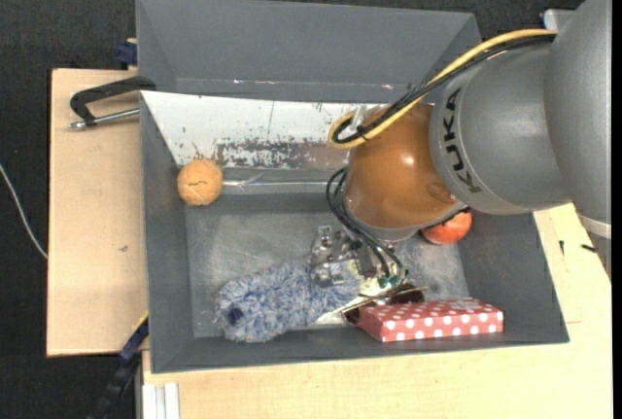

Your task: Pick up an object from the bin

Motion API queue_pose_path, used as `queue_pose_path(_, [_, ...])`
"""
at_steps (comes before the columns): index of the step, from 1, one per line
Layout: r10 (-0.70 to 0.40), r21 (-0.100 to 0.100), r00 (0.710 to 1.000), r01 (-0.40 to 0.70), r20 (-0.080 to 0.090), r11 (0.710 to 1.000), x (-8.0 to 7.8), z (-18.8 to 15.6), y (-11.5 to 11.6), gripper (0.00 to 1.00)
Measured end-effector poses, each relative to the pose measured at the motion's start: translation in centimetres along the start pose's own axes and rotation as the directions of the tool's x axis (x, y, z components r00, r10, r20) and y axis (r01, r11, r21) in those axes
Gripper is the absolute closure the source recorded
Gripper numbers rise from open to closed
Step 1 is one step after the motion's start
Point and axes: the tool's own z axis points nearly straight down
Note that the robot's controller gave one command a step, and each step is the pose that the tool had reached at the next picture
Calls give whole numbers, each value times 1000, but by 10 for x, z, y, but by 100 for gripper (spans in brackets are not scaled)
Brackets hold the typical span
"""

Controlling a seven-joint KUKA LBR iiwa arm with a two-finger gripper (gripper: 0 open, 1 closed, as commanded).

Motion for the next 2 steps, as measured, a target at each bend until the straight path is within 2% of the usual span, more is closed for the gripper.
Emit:
queue_pose_path(1, [11,0,1000,-11,4,1000,-4,-32,1,100])
queue_pose_path(2, [5,2,1000,-5,14,1000,-3,-112,2,100])
